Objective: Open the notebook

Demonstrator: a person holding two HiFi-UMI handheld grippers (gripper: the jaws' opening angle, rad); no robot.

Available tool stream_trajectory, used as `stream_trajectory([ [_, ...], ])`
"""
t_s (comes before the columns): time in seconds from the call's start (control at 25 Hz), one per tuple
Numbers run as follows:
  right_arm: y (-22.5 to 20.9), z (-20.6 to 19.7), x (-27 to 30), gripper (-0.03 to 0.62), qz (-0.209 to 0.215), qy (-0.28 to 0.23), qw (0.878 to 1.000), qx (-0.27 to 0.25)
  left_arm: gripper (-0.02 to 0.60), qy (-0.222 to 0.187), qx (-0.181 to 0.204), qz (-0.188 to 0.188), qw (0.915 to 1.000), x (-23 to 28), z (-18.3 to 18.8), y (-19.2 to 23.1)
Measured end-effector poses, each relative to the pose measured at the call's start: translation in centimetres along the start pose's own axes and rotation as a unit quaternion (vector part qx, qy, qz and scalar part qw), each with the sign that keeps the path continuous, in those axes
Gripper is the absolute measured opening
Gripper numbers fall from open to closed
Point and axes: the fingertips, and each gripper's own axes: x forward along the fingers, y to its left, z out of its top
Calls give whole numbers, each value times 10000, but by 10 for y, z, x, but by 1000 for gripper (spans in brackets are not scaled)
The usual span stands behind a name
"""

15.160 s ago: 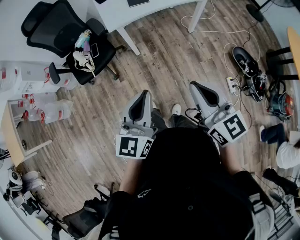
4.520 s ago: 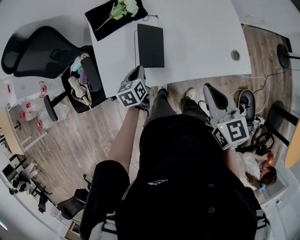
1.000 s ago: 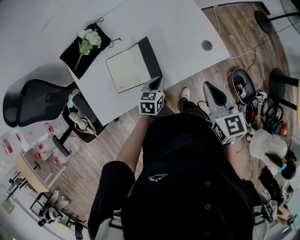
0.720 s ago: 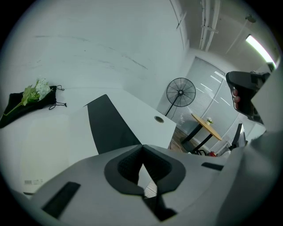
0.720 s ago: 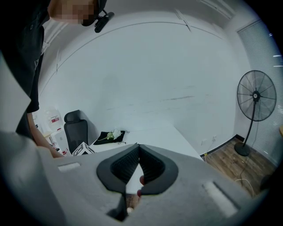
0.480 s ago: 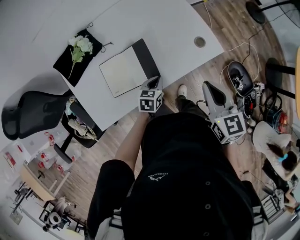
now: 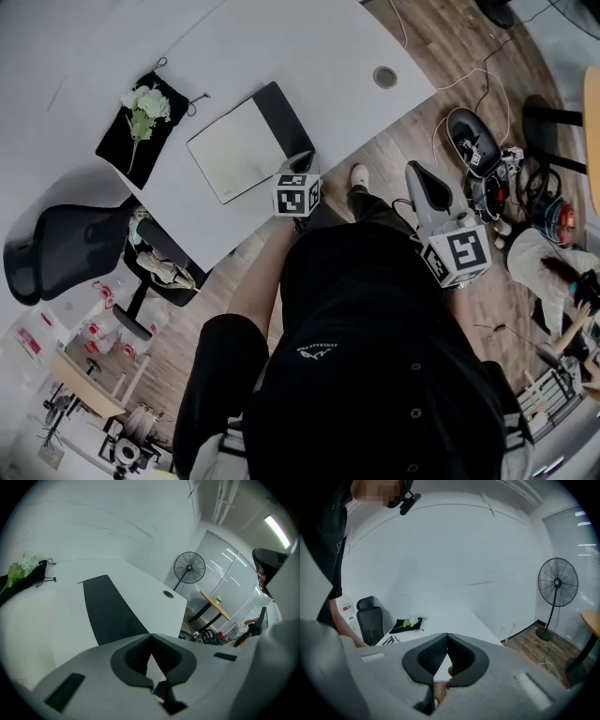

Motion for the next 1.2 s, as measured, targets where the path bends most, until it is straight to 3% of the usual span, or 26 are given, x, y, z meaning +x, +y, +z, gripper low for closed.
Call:
stream_trajectory([
  [1.2, -8, -17, -16, 5, -773, 25, 9965, 319, 5, 757, 400, -290, 9959, 28, -16, 11],
])
